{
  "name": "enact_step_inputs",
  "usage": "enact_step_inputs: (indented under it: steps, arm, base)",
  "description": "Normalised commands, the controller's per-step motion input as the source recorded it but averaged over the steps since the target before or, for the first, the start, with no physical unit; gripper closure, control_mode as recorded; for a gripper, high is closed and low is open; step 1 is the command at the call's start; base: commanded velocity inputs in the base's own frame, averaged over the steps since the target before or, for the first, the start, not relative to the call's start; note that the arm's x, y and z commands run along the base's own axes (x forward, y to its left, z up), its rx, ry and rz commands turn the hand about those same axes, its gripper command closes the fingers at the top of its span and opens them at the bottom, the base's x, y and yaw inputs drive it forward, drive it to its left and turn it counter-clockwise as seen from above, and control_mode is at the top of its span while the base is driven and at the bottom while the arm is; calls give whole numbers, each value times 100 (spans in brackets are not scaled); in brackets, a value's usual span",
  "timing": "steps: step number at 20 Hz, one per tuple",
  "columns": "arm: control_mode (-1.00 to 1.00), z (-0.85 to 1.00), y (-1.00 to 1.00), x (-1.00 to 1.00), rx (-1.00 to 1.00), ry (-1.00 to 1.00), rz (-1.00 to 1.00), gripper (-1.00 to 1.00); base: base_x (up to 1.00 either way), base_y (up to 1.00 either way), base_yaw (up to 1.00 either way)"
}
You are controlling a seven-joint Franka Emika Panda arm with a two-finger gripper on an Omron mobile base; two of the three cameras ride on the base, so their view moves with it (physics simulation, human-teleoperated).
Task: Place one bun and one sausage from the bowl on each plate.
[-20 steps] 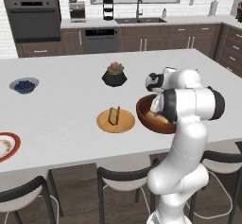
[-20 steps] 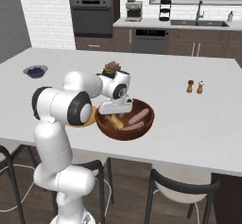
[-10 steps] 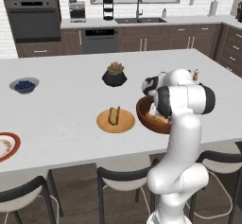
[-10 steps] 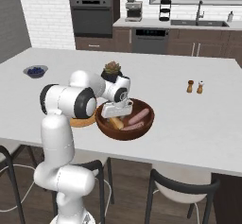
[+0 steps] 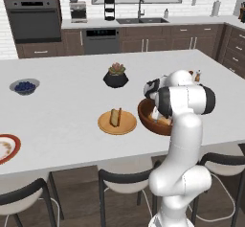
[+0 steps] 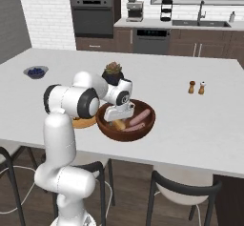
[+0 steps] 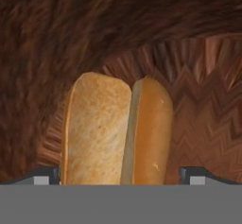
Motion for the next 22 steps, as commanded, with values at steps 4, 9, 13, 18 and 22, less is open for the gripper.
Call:
enact_step_inputs:
  steps: [4, 9, 13, 18, 22]
  arm:
    - [-100, -16, 0, 0, 0, 0, 1, 100]
    - [-100, 5, 3, 0, 0, 0, 0, 100]
    - [-100, 63, 5, -7, -2, 0, 0, 100]
    - [-100, 75, 22, -21, -6, 0, 0, 100]
    - [-100, 35, 37, -54, -1, 0, -3, 100]
  base:
    - [0, 0, 0]
    - [0, 0, 0]
    - [0, 0, 0]
    - [0, 0, 0]
    - [0, 0, 0]
